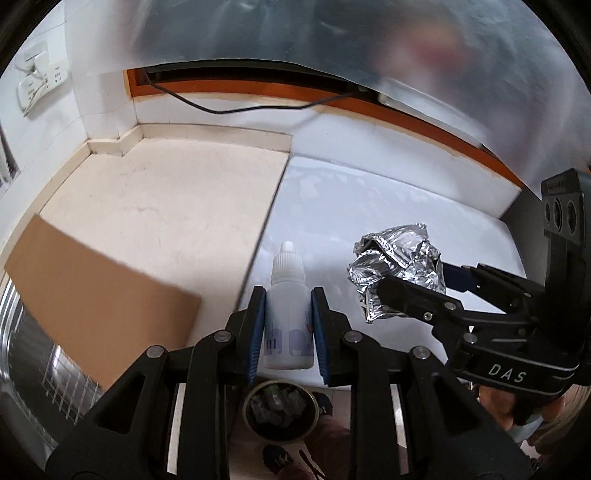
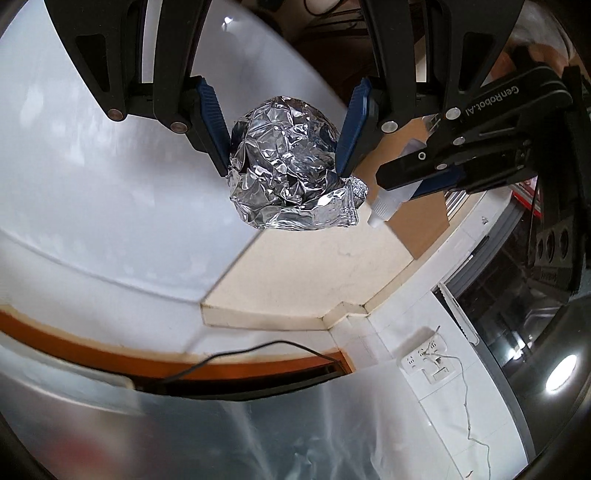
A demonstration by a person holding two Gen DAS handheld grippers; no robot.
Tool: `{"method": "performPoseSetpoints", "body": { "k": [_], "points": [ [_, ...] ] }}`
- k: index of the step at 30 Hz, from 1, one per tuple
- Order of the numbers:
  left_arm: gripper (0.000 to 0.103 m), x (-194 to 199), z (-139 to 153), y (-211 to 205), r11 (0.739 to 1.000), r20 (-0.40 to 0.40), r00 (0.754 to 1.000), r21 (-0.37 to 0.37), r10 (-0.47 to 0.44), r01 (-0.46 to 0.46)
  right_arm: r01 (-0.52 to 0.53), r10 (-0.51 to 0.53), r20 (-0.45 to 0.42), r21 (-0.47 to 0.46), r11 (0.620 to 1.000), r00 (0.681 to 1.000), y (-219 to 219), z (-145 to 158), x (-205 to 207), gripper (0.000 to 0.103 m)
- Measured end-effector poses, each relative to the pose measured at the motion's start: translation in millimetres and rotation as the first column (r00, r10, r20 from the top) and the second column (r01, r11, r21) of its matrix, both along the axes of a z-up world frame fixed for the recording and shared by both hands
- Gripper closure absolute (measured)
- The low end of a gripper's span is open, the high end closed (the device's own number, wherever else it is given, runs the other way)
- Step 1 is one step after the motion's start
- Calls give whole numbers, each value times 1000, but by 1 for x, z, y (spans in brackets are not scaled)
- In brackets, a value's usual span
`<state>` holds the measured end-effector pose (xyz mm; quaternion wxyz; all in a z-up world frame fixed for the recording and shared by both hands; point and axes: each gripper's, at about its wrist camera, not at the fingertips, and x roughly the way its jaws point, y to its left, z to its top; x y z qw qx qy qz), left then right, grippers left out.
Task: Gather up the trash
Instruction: 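Carry the foil and dropper bottle down over the floor bin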
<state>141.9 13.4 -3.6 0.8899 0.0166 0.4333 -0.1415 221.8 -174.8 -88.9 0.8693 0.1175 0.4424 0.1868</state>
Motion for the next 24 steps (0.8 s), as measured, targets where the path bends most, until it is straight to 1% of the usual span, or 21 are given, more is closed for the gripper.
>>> {"method": "performPoseSetpoints", "body": {
  "k": [4,6,11,14,17,21,24],
  "points": [
    [82,-43,-10,5,1000,1,1000,-5,-21,21,46,-47,-27,-2,999,999,5,-4,-58,47],
    [82,-65,-20,8,1000,-10,1000,-10,-28,28,57,-58,-38,-10,998,998,6,-7,-89,47],
    [82,-105,-44,14,999,-49,998,-33,-30,29,65,-68,-95,-38,997,993,11,-25,-148,47],
    [82,-123,-59,14,999,-63,998,-36,-24,22,35,-43,-134,-62,997,990,15,-41,-178,47],
    [82,-137,-81,12,1000,-96,995,-28,2,-4,-15,0,-167,-87,996,986,20,-60,-199,47],
    [82,-153,-114,9,997,-150,987,-48,50,-58,-92,65,-214,-122,988,975,24,-91,-212,47],
    [82,-160,-142,2,995,-172,982,-40,82,-90,-145,108,-236,-145,979,966,26,-120,-222,47]
  ]
}}
